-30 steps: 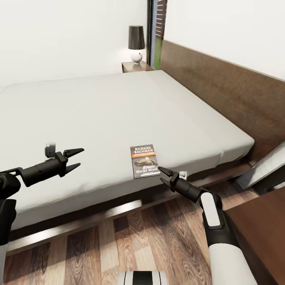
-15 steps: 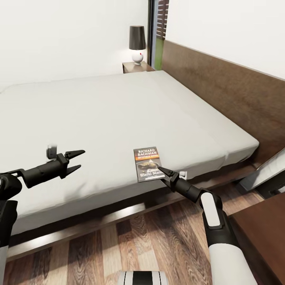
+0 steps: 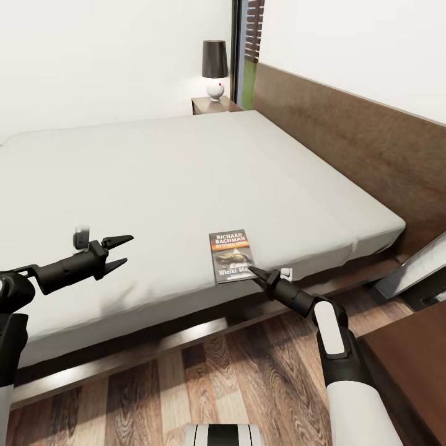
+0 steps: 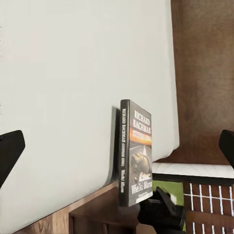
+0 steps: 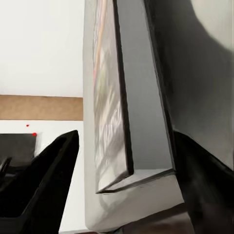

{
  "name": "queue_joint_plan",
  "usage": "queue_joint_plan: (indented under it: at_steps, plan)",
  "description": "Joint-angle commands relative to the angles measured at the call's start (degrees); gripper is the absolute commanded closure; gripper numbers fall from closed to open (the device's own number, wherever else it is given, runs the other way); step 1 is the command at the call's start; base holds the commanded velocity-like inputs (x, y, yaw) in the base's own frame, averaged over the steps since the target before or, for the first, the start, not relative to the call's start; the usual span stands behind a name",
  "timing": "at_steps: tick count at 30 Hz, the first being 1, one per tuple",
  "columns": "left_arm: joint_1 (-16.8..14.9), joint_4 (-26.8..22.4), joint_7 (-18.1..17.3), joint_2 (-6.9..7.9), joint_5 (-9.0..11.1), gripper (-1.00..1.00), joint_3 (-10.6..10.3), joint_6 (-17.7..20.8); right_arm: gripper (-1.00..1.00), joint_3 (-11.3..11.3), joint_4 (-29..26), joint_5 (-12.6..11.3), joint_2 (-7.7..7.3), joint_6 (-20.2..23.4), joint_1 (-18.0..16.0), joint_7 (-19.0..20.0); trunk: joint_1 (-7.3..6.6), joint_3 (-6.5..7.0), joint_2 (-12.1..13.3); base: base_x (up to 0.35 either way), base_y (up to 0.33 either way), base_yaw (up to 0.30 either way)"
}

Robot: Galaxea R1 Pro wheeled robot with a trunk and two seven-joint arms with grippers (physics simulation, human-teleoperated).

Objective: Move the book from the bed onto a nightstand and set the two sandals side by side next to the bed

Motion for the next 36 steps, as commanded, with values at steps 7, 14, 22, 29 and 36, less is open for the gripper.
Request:
queue_joint_plan:
  at_steps: [7, 14, 22, 29, 36]
  plan:
    - [0.01, -0.05, 0.54, -0.03, 0.51, -1.0, -0.05, 0.22, 1.0, -0.09, -0.31, 0.21, -0.01, 0.32, -0.05, 0.74, -0.01, -0.04, -0.02, 0.0, 0.0, 0.0]
    - [1.08, -0.24, 0.5, -0.06, 0.33, -1.0, -2.59, 0.23, 1.0, 0.0, -1.12, 0.23, -0.04, 0.15, -0.05, 3.1, -0.01, -0.04, -0.02, 0.0, 0.0, 0.0]
    - [1.87, -0.29, 0.43, -0.08, -0.14, -1.0, -6.37, 0.03, 1.0, 0.11, -1.69, 0.37, -0.04, -0.12, -0.05, 7.83, -0.01, -0.04, -0.02, 0.0, 0.0, 0.0]
    - [3.56, -0.26, 0.1, 0.11, -0.2, -1.0, -6.35, -0.17, 1.0, 0.17, -2.36, 0.43, 0.01, -0.18, 0.02, 8.46, -0.01, -0.04, -0.02, 0.0, 0.0, 0.0]
    - [1.6, 0.37, -0.56, 1.63, 0.51, -1.0, -6.59, -0.04, 1.0, -2.09, -1.55, 0.6, -0.03, 0.04, 1.09, 8.37, -0.01, -0.04, -0.02, 0.0, 0.0, 0.0]
